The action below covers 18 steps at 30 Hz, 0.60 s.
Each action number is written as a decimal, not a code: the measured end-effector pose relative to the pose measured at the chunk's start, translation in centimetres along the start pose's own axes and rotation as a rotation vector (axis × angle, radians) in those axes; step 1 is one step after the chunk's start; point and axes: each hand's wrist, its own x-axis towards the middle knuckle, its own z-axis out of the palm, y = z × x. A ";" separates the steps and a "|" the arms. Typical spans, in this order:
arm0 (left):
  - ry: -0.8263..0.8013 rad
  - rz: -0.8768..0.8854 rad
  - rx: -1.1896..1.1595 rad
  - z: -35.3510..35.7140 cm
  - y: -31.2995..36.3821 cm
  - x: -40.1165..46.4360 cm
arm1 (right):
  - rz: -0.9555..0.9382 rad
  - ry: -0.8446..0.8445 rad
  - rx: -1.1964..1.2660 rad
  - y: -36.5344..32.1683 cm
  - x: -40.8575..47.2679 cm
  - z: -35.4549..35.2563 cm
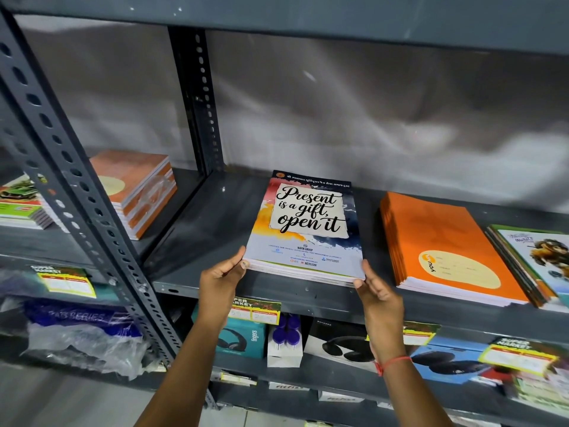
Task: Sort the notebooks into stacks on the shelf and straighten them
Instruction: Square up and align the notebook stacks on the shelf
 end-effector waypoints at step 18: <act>0.250 -0.012 0.046 2.1 0.3 0.1 | -0.033 0.234 -0.037 0.3 0.5 1.3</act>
